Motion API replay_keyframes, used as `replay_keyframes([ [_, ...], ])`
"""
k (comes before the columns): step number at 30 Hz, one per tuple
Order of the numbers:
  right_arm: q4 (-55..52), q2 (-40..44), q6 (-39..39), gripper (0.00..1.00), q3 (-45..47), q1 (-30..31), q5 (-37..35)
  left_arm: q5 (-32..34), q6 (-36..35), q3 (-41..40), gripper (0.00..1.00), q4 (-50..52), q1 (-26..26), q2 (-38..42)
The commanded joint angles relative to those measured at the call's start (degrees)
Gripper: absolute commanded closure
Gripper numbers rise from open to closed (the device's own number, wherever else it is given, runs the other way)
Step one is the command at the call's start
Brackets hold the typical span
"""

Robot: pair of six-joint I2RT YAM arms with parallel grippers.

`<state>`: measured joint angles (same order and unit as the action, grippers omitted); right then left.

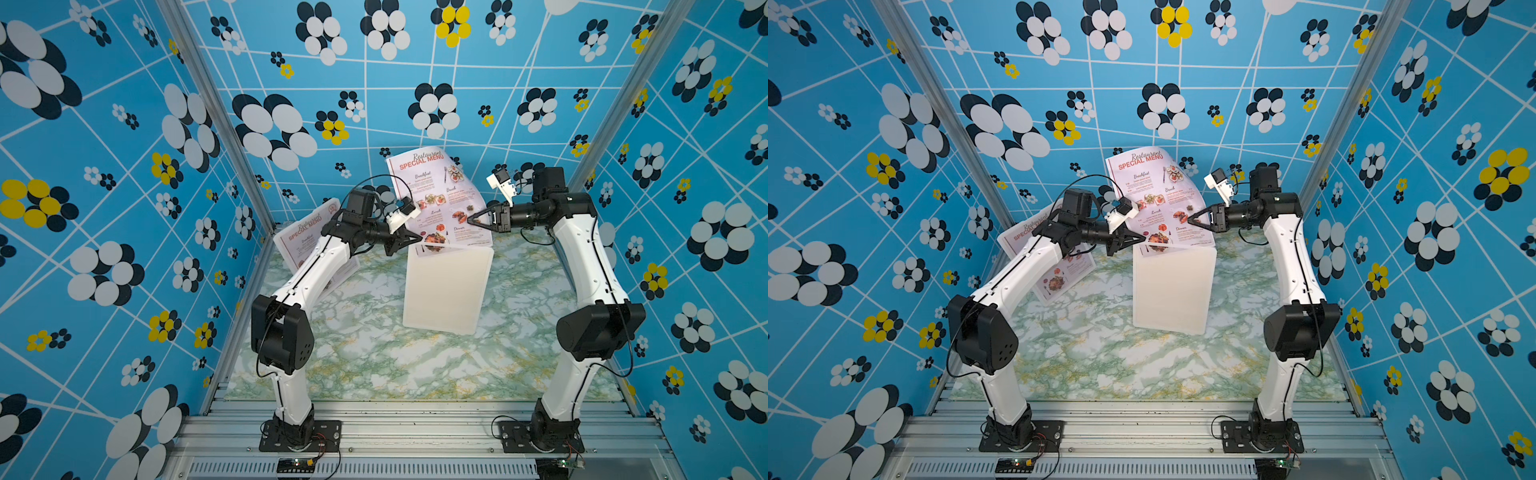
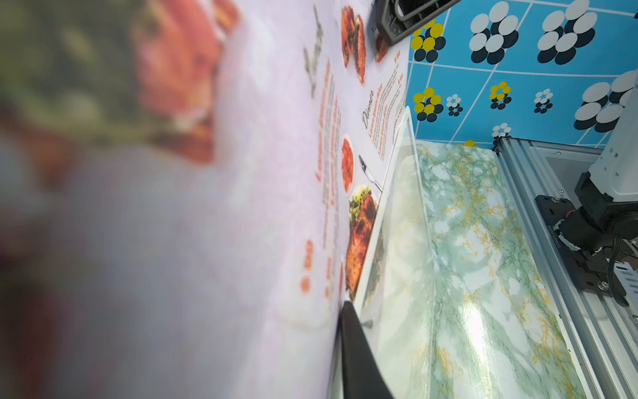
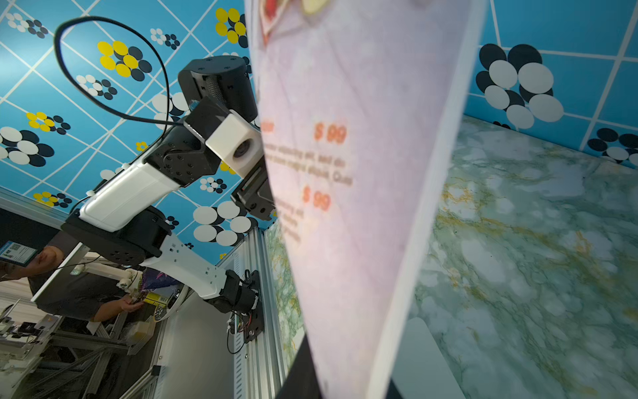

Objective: Insert the menus into the narrow rack
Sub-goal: Insert the menu into the narrow rack.

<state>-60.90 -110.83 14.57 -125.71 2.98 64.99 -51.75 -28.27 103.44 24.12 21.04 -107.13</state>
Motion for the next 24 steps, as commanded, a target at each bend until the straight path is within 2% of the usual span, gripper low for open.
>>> replay_keyframes([
  [1,-0.05,1.58,0.28,0.86,0.40,0.58,-0.29,0.84,-1.17,0.20,0.84,2.19,-0.05,1.22],
  [8,-0.18,1.67,0.60,0.94,0.82,0.55,-0.57,1.65,-0.79,0.49,0.79,1.82,-0.54,1.45],
  [24,0.78,2.86,0.74,0.99,4.63,0.60,-2.41,1.38,-0.20,5.76,0.79,3.78,-0.85,-1.27],
])
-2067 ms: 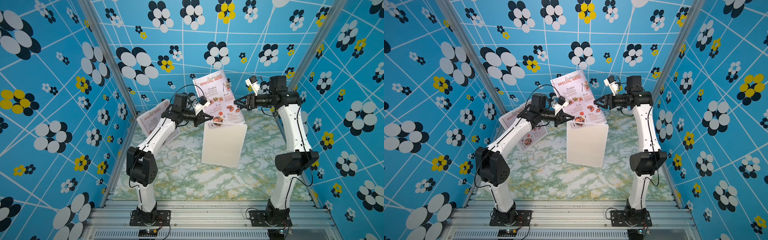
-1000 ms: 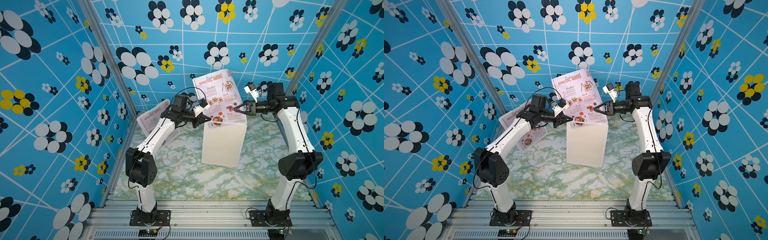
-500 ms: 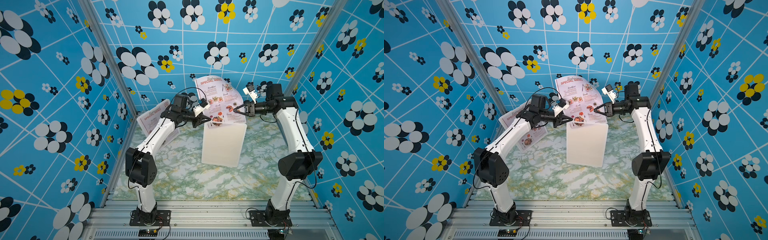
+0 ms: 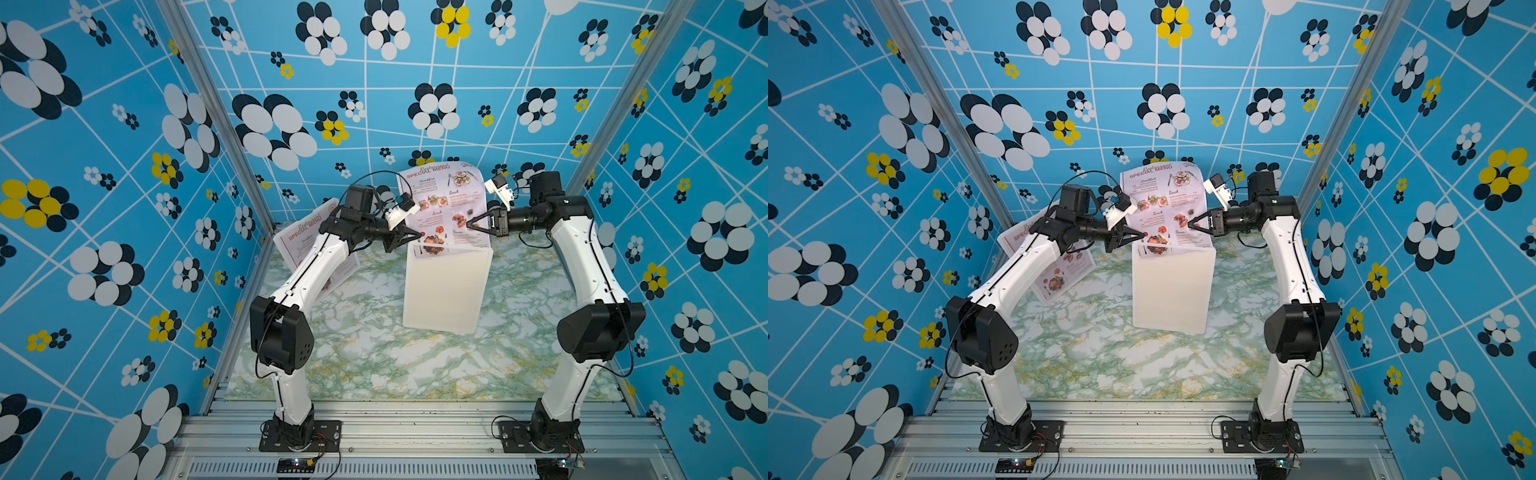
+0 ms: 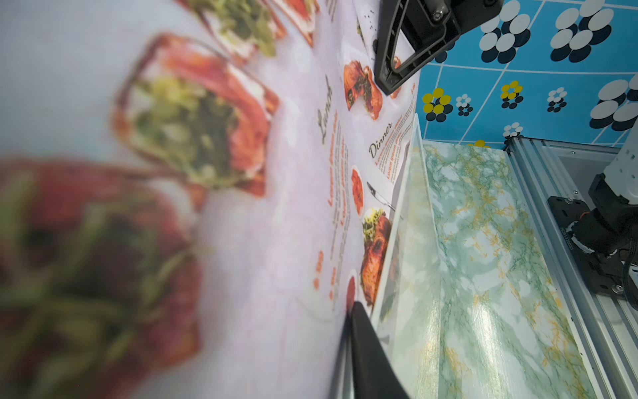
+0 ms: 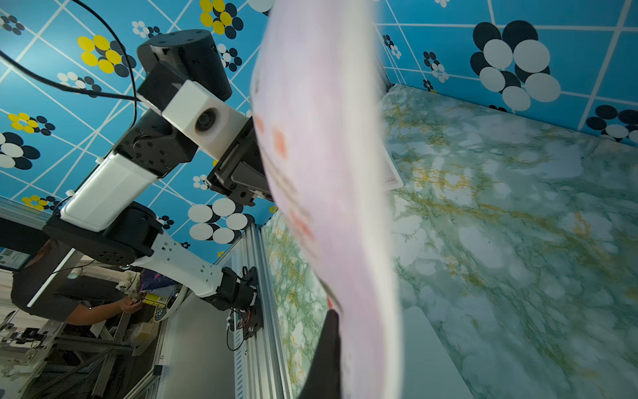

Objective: Insert the menus into the narrow rack
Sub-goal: Insert the menu into the narrow rack.

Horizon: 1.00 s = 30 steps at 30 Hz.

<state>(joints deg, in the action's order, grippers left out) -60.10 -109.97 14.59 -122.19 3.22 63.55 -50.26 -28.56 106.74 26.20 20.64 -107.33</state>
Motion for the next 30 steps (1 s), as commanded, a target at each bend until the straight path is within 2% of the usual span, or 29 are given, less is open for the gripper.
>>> replay_keyframes([
  [1,0.04,2.09,0.75,0.99,1.39,0.38,-1.13,0.01,0.08,2.93,0.80,1.77,-0.51,-1.31],
  [13,1.18,3.85,0.80,1.00,5.17,-0.24,-3.26,-0.10,-0.01,10.81,0.81,4.65,-0.21,-5.10],
  [18,2.05,5.02,0.66,1.00,7.68,-0.32,-3.67,-0.01,0.17,12.41,0.85,4.61,0.26,-6.09],
  [30,3.55,6.15,-0.14,0.88,10.66,-0.52,-3.52,0.52,-0.36,19.04,0.93,6.63,0.71,-8.97],
])
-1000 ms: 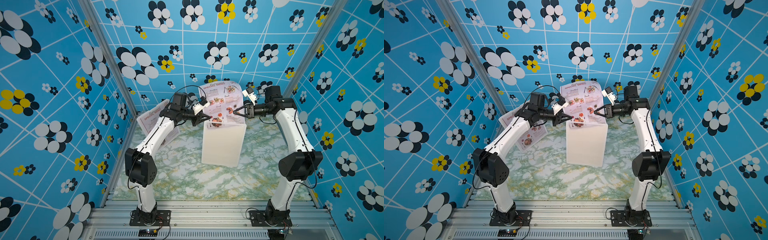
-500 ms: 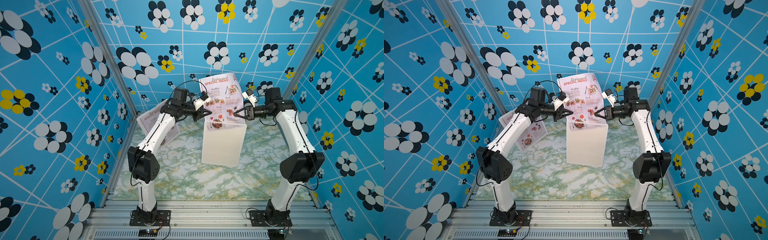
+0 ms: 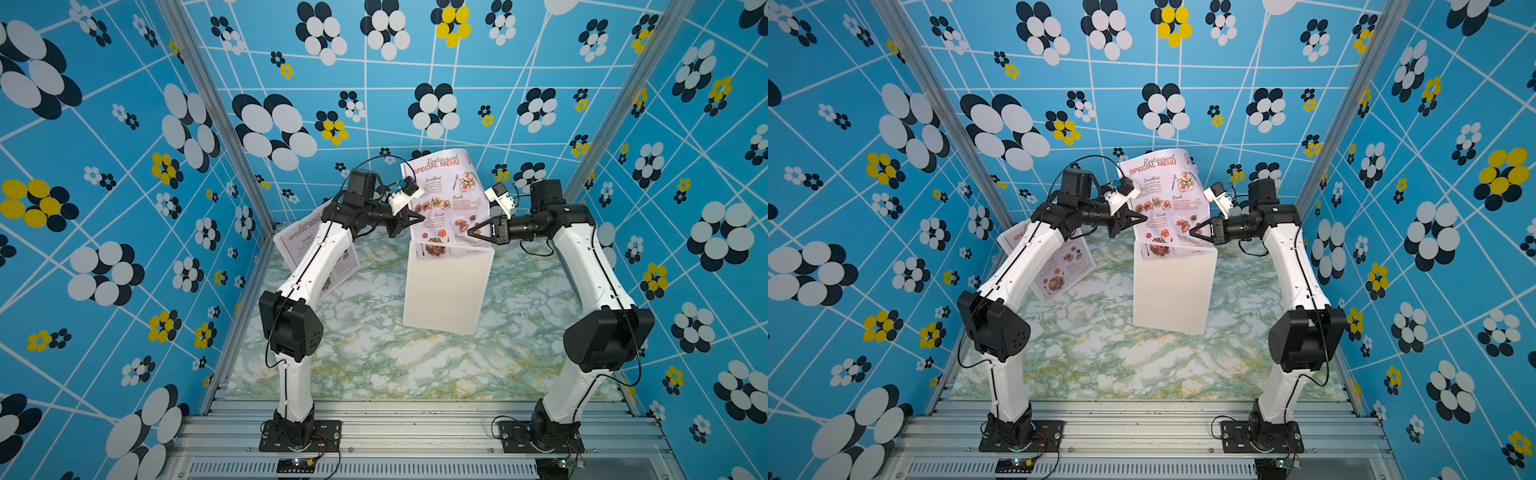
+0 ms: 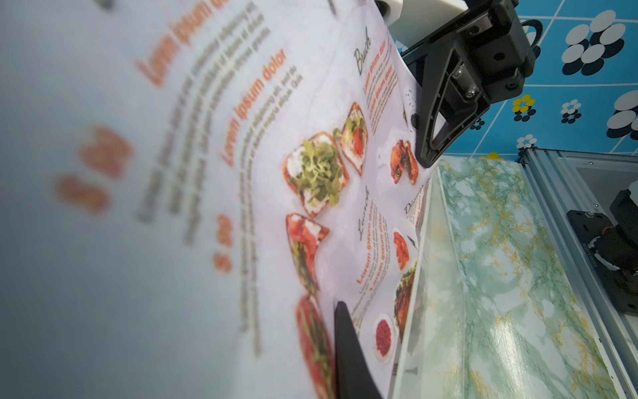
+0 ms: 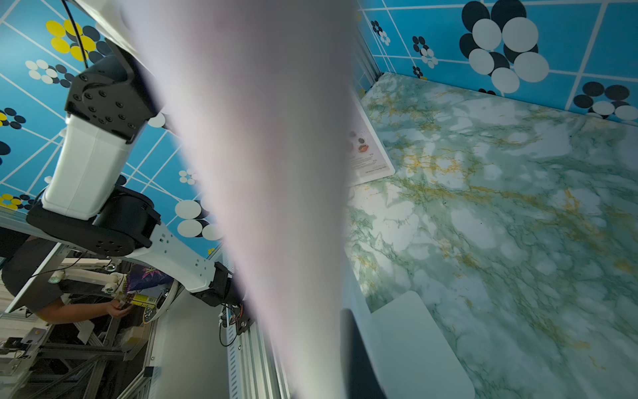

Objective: Insert the menus into the narrow rack
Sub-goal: Insert the menu into the narrow rack.

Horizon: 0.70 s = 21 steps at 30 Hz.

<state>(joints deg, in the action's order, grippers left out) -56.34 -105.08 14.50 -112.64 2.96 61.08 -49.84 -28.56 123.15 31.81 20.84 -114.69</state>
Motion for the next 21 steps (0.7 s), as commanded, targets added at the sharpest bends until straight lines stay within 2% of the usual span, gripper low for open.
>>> replay_keyframes([
  [1,-0.05,1.19,-0.21,0.86,1.07,-0.26,-0.97,0.14,-0.36,3.24,0.94,1.05,0.58,-2.00],
  [9,1.60,2.03,-1.30,0.81,0.92,-0.32,-3.36,0.71,-1.06,8.99,0.96,2.86,1.50,-4.89],
  [17,4.88,2.56,-3.55,0.73,0.81,-0.68,-4.47,1.21,-1.74,10.98,0.94,4.15,2.33,-5.94],
  [20,5.92,2.40,-4.71,0.63,-0.09,-0.68,-4.65,2.05,-2.71,10.49,0.91,5.08,2.71,-5.81],
  [21,6.31,2.40,-5.06,0.63,-0.42,-0.68,-4.42,2.20,-2.92,10.29,0.91,5.27,2.83,-5.75],
])
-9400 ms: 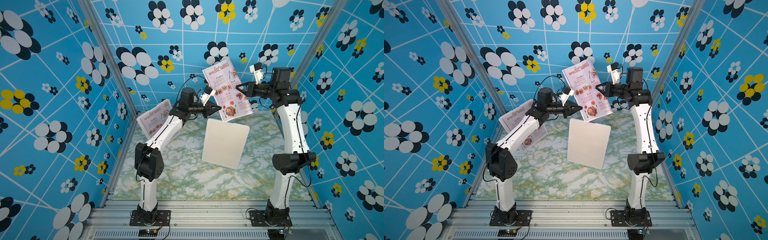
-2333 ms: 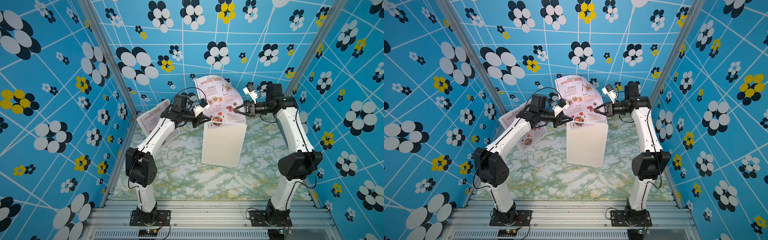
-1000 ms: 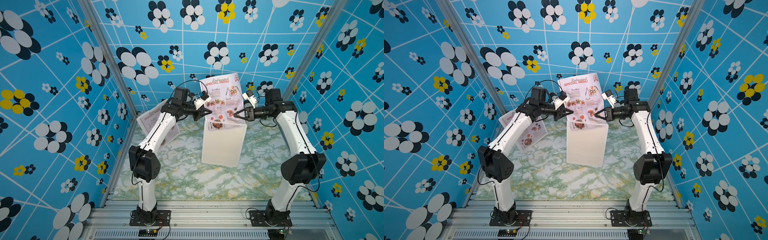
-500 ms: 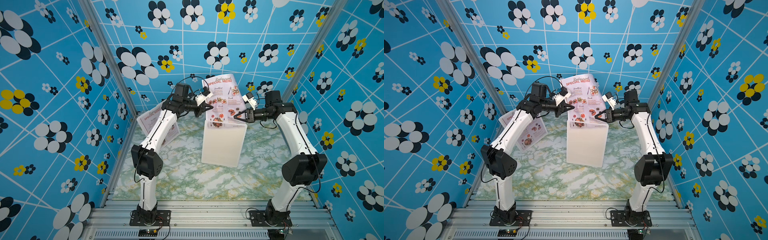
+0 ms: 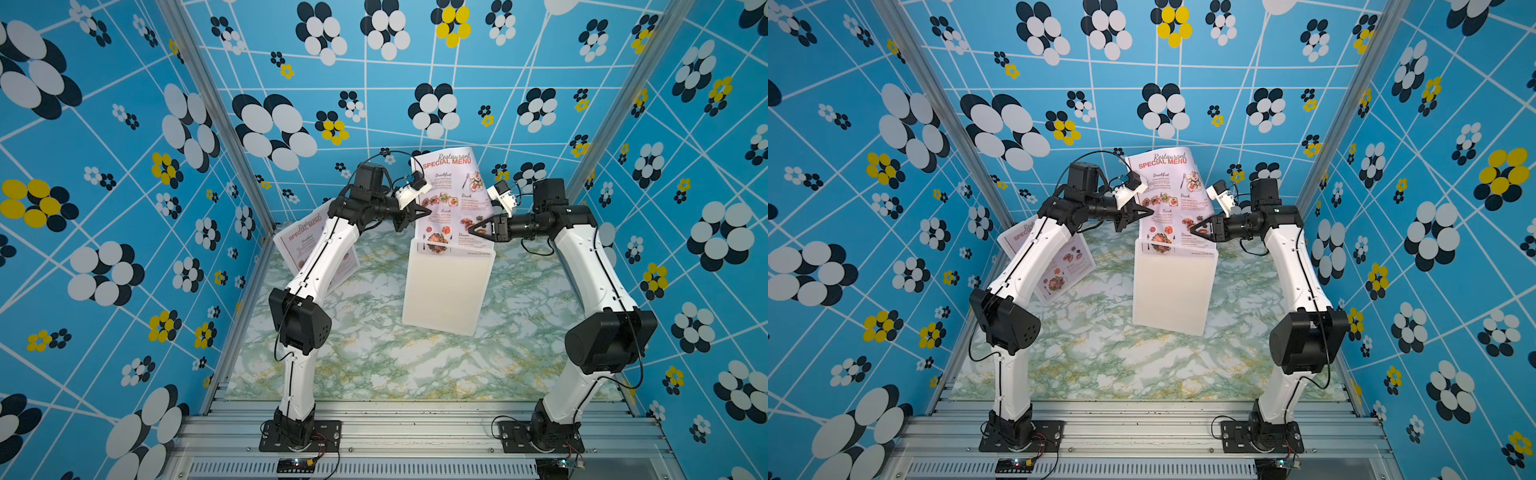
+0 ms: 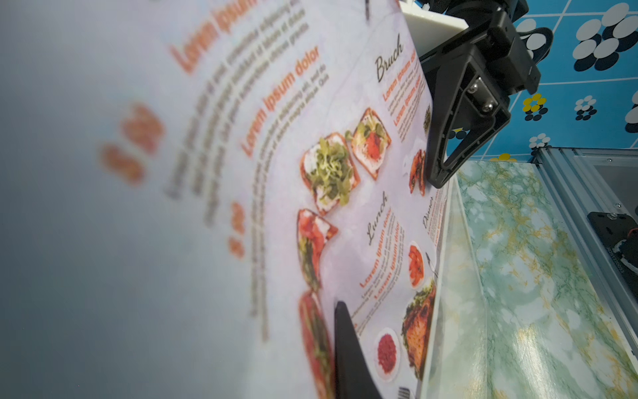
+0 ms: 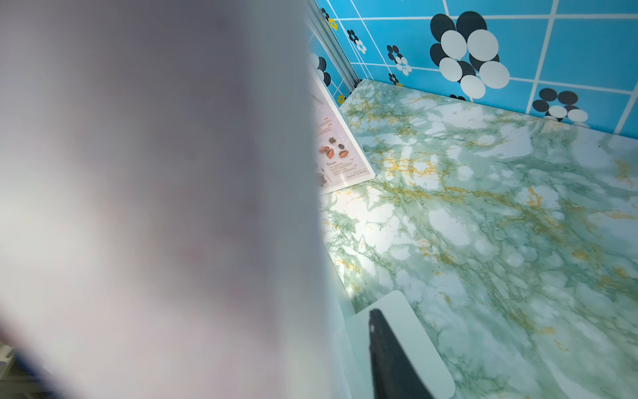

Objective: Insert the menus into the narrow rack
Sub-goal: Insert the menu into the narrow rack.

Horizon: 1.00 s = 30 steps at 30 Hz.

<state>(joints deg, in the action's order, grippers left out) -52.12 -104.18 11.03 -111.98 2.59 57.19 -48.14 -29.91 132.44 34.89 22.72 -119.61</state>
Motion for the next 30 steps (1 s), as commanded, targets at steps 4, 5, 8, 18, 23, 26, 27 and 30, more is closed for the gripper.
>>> replay_keyframes([
  [4,4.91,1.96,-3.77,0.57,-1.46,-0.32,0.44,1.02,-1.88,-0.14,0.89,2.28,0.98,-0.20],
  [5,5.53,2.10,-4.26,0.56,-1.76,-0.30,0.80,1.16,-1.95,-0.40,0.89,2.28,0.99,-0.01],
  [8,7.28,2.06,-6.12,0.55,-2.73,-0.30,1.30,1.62,-2.15,-1.08,0.88,2.11,0.99,0.44],
  [18,7.29,2.75,-6.69,0.80,-3.68,-0.35,0.92,0.33,3.11,-1.44,0.76,-1.85,-0.42,0.79],
  [23,7.17,3.25,-6.57,0.93,-2.63,-0.35,1.28,-2.50,8.53,-1.48,0.79,-5.69,-1.48,0.86],
  [26,7.47,3.95,-6.30,0.99,-1.28,-0.39,0.95,-2.30,8.64,-0.98,0.86,-5.46,-1.50,0.77],
  [27,7.54,4.20,-6.22,1.00,-0.80,-0.39,0.81,-2.31,8.73,-0.80,0.89,-5.37,-1.51,0.70],
  [30,7.56,4.67,-5.88,1.00,0.48,-0.40,0.72,-2.44,8.81,-0.61,0.93,-5.27,-1.45,0.57],
])
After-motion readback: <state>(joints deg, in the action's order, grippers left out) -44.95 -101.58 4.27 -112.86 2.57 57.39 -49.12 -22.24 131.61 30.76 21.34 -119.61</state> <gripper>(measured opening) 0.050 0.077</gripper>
